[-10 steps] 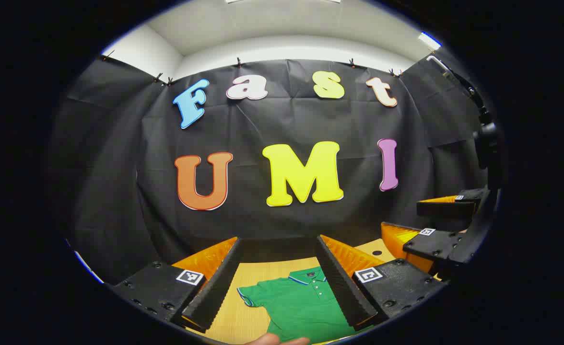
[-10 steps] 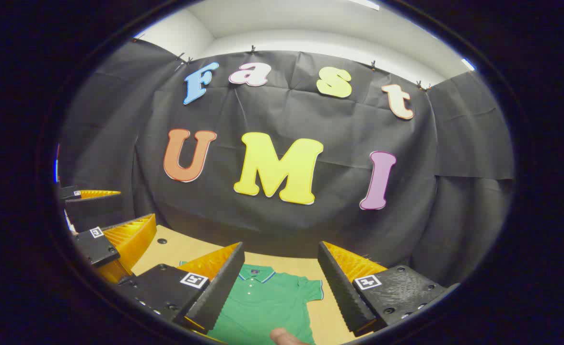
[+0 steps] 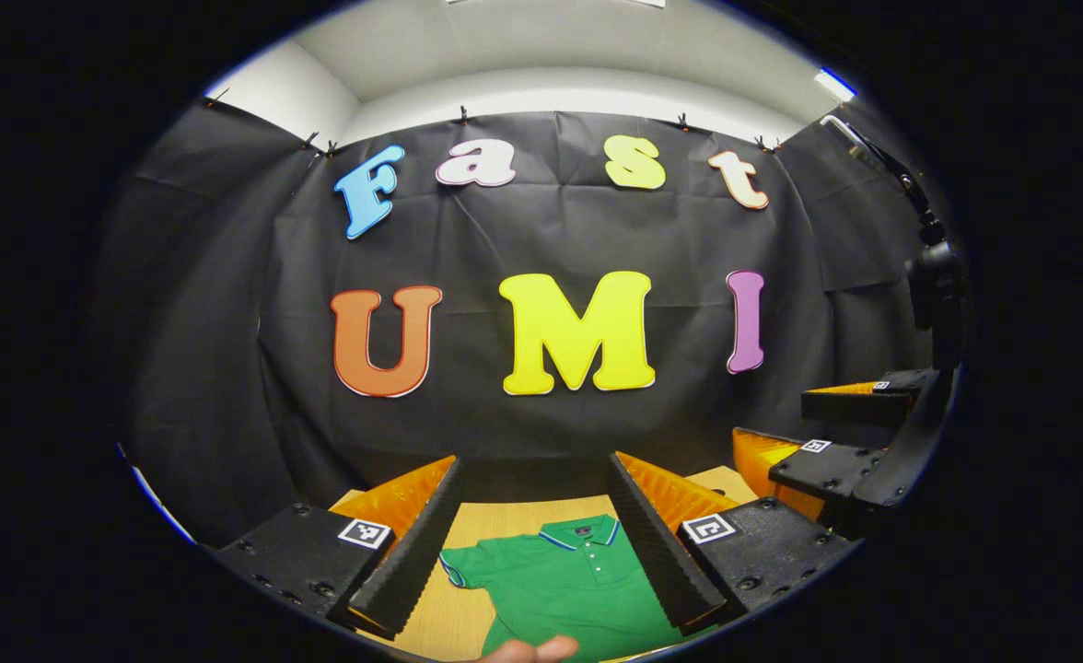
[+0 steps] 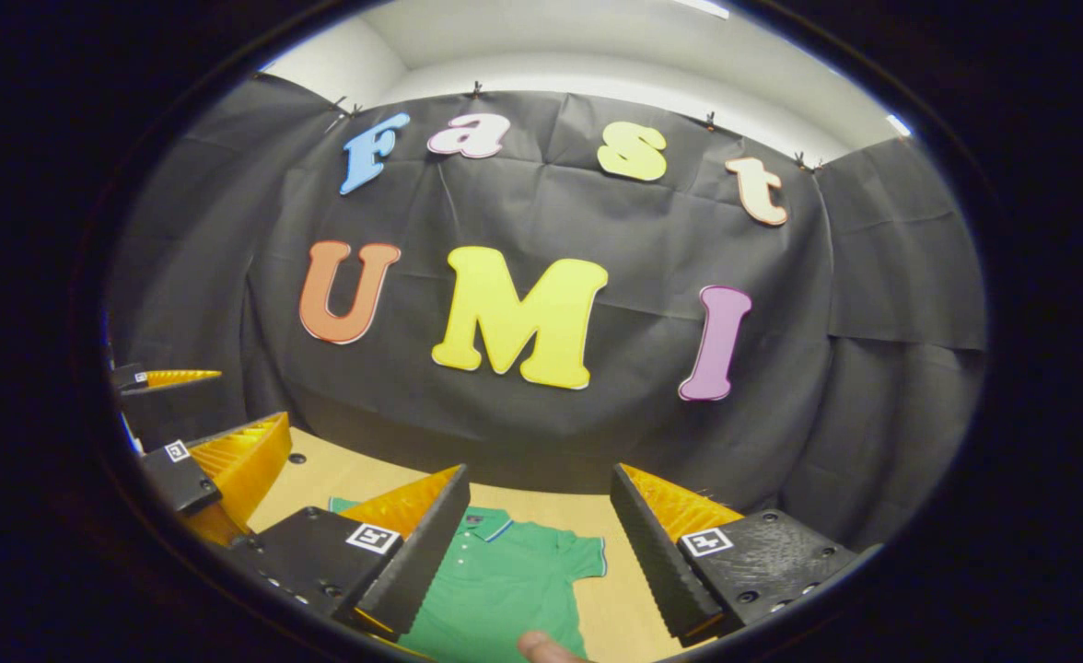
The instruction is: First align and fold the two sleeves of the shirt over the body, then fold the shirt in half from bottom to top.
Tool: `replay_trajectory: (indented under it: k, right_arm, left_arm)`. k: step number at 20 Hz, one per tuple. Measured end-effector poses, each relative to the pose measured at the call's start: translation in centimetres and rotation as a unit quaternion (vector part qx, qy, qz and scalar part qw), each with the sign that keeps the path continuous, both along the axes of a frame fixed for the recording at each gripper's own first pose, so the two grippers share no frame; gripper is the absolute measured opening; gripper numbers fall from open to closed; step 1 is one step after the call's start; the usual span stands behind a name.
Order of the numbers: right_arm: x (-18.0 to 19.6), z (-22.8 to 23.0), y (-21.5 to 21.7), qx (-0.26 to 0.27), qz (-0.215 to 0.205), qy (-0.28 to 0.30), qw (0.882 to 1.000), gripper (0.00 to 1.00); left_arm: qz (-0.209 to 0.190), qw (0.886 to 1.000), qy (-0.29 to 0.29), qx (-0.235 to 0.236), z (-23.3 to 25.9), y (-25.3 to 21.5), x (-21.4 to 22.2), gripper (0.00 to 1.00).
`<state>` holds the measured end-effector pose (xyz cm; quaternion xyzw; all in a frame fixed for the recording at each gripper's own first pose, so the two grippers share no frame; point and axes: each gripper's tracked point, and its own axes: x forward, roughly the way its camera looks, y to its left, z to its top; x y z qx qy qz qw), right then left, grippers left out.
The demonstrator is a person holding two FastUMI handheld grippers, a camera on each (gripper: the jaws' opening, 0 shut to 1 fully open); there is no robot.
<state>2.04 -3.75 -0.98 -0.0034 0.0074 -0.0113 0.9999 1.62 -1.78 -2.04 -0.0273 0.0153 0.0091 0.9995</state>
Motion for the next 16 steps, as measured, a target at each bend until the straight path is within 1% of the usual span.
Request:
replay_trajectory:
  k: [1,2,4,5,7,8,9,11,12,14,15,16]
  right_arm:
    - [0.4,-0.5,-0.5,0.001,0.001,0.007,1.0,0.95]
    - [0.6,-1.0,-1.2,0.003,0.002,0.013,1.0,0.97]
    - [1.4,-2.1,-2.5,0.006,0.005,0.024,1.0,0.97]
    - [1.7,-2.7,-3.3,0.006,0.007,0.029,1.0,0.95]
    - [2.6,-4.1,-4.8,0.006,0.006,0.043,0.999,0.95]
    - [3.0,-4.9,-5.7,0.006,0.004,0.049,0.999,0.96]
    - [3.4,-5.7,-6.7,0.005,-0.001,0.06,0.998,0.93]
    - [4.2,-7.6,-8.7,0.011,-0.006,0.081,0.997,0.95]
    - [4.8,-8.5,-9.8,0.015,-0.01,0.087,0.996,0.93]
    - [5.7,-10.4,-12.1,0.016,-0.018,0.102,0.994,0.97]
    - [6.3,-11.4,-13.1,0.018,-0.019,0.111,0.993,0.95]
    - [7.0,-12.7,-14.1,0.019,-0.02,0.122,0.992,0.95]
  left_arm:
    - [0.004,1.0,0.009,-0.004,-0.6,-0.2,0.2,0.99]
    - [0.007,1.0,0.016,-0.007,-1.0,-0.5,0.4,0.99]
    - [0.017,0.999,0.033,-0.011,-1.8,-1.1,0.7,0.99]
    - [0.021,0.999,0.04,-0.014,-2.2,-1.5,1.1,0.99]
    - [0.026,0.998,0.047,-0.02,-2.6,-2.2,1.5,0.99]
    - [0.03,0.998,0.048,-0.025,-2.7,-2.6,1.6,0.99]
    - [0.034,0.998,0.049,-0.027,-2.8,-3.0,1.8,0.99]
    - [0.041,0.998,0.052,-0.023,-3.1,-3.7,2.1,0.99]
    - [0.043,0.998,0.051,-0.02,-3.2,-4.0,2.3,0.99]
    - [0.045,0.997,0.058,-0.017,-3.5,-5.0,2.8,0.99]
    - [0.048,0.997,0.063,-0.017,-3.7,-5.3,2.9,0.99]
    - [0.047,0.996,0.067,-0.016,-3.8,-5.9,3.1,0.99]
